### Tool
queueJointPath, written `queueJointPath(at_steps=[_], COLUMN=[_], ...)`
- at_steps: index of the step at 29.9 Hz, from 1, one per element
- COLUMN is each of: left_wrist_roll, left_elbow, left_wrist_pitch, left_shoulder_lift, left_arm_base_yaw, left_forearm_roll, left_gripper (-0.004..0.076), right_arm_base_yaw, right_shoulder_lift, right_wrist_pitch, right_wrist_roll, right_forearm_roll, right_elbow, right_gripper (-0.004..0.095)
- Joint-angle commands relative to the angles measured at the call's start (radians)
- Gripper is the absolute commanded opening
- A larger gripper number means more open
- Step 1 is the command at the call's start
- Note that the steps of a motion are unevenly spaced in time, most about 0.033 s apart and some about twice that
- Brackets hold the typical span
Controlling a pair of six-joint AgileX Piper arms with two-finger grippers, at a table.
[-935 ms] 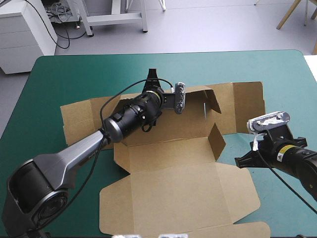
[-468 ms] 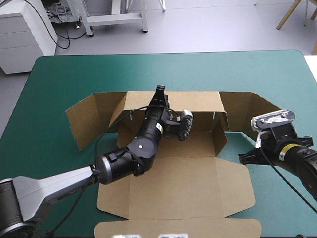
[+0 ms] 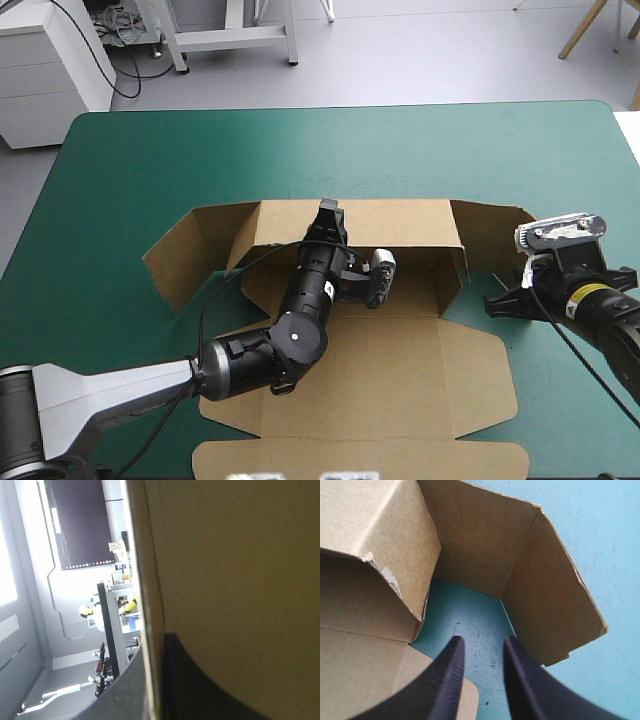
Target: Fold the box
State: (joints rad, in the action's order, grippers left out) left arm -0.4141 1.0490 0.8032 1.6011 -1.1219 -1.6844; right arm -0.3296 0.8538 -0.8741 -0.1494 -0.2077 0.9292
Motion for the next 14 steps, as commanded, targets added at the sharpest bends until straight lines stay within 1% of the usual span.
queueJointPath(at_steps=[1, 2, 4, 5, 8, 14], left_wrist_roll=[-0.009, -0.009, -0.009, -0.009, -0.009, -0.009], left_elbow=[0.023, 0.023, 0.023, 0.023, 0.023, 0.023], left_wrist_pitch=[0.043, 0.044, 0.044, 0.044, 0.044, 0.044], left_shoulder_lift=[-0.049, -0.049, -0.049, -0.049, -0.049, -0.049], left_arm_base_yaw=[-0.008, -0.008, -0.008, -0.008, -0.008, -0.008], left_forearm_roll=[-0.081, -0.081, -0.081, -0.081, -0.081, -0.081], left_gripper=[-0.0010, -0.0010, -0.0010, -0.0010, -0.0010, -0.0010], right_arm_base_yaw=[0.007, 0.007, 0.007, 0.007, 0.007, 0.007], right_shoulder_lift=[-0.010, -0.005, 0.007, 0.017, 0.070, 0.284], right_wrist_pitch=[0.058, 0.058, 0.053, 0.056, 0.077, 0.016], right_wrist_roll=[-0.010, -0.009, -0.009, -0.009, -0.009, -0.025], right_forearm_roll=[-0.017, -0.017, -0.016, -0.018, -0.060, -0.087], right_elbow=[0.036, 0.045, 0.078, 0.099, 0.159, 0.348], right_gripper=[0.0649, 0.0737, 0.0834, 0.0846, 0.0837, 0.0835])
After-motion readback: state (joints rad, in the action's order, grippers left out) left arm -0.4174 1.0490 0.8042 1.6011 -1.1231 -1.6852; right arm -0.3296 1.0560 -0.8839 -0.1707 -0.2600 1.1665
